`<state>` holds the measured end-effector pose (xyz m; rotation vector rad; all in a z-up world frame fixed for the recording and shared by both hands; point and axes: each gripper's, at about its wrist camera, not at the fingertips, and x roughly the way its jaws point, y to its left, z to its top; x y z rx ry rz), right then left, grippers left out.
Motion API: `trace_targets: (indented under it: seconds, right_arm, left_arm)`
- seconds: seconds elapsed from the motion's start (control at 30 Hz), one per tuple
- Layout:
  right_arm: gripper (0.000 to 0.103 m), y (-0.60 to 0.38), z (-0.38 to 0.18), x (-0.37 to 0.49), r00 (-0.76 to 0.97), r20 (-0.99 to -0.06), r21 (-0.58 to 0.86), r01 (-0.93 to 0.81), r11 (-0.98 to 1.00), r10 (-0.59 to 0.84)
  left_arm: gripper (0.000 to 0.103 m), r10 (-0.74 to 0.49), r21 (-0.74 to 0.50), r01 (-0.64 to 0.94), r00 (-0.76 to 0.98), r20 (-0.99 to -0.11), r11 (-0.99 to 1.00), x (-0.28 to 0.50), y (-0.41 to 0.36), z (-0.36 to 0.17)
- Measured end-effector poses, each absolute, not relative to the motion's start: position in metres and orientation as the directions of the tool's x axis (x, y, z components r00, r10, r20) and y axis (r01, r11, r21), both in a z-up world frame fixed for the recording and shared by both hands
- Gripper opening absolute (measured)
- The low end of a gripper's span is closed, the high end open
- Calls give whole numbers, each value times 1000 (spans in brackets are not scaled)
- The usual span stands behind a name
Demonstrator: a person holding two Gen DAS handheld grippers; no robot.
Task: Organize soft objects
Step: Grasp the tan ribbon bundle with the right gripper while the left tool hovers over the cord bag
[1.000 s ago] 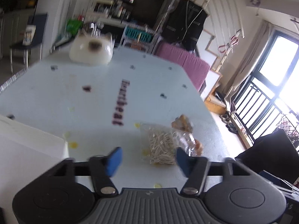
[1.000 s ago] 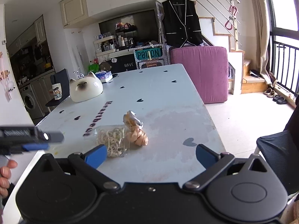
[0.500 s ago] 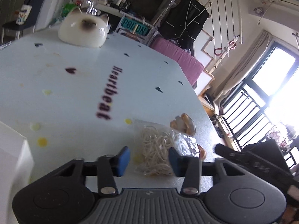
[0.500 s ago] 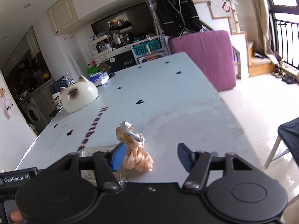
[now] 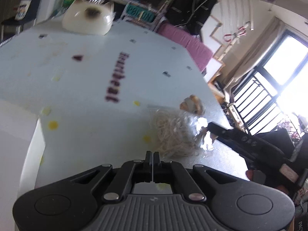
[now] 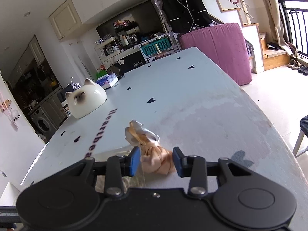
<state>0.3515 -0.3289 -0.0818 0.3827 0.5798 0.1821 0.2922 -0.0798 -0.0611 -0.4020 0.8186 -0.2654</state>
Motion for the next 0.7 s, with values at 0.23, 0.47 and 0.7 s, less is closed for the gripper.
trace_targets:
  seconds: [0.23, 0.47, 0.7]
  right_arm:
    - [20, -328, -85, 354, 822, -504, 381, -64, 923, 265]
    - [17, -328, -86, 352, 823, -503, 365, -75, 928, 265]
    - [14, -332, -84, 349, 825, -499, 370, -73, 926, 265]
  left_arm:
    - [45, -367, -467, 62, 712, -599, 882, 305, -84, -57]
    - [6, -431, -554, 46, 684, -588, 831, 328, -89, -68]
    - [1, -452, -588, 22, 663, -597, 808, 293, -83, -59]
